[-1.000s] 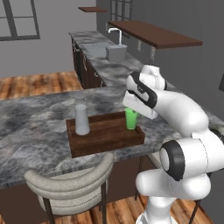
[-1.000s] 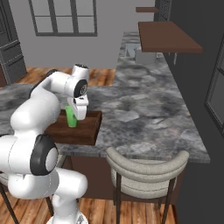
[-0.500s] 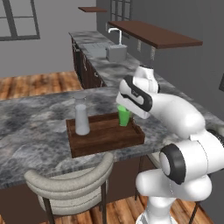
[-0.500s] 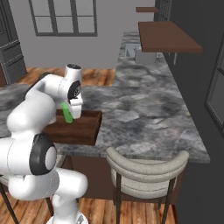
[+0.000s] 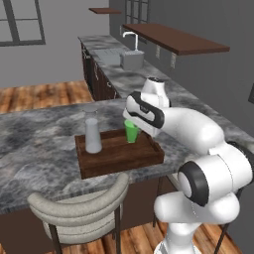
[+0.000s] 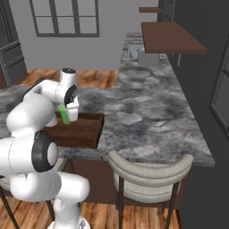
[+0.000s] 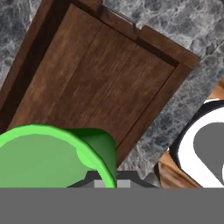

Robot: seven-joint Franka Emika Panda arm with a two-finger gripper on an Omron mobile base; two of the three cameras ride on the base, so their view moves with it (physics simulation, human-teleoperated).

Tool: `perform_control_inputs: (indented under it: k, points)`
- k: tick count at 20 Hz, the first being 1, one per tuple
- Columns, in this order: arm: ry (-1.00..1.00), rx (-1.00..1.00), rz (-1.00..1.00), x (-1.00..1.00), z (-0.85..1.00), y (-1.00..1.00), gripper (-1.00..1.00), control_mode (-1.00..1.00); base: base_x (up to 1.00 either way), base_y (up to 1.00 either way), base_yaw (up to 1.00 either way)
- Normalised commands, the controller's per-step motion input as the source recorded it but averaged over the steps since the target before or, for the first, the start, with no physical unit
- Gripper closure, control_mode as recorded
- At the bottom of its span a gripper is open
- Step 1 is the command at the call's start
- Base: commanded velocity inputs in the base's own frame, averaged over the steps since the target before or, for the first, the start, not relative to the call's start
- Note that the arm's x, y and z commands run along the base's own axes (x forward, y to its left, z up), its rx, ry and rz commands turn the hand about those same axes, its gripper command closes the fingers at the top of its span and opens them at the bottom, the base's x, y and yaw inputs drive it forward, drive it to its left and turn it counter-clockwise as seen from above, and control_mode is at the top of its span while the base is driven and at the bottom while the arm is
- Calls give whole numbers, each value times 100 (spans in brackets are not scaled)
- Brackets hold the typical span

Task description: There is a tray on the dining counter. Grab the cup, mug, and pitcher and place them on the tray. The pitcher may be placed next to the tray if it cannot fit the tray.

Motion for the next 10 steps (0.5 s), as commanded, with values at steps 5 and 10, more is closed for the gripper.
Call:
perform_control_inputs:
  k: [5, 10]
  points:
    - [4, 0, 3, 19, -24, 20, 100, -100, 0, 0, 0]
    - [2, 0, 9, 16, -18, 23, 100, -100, 0, 0, 0]
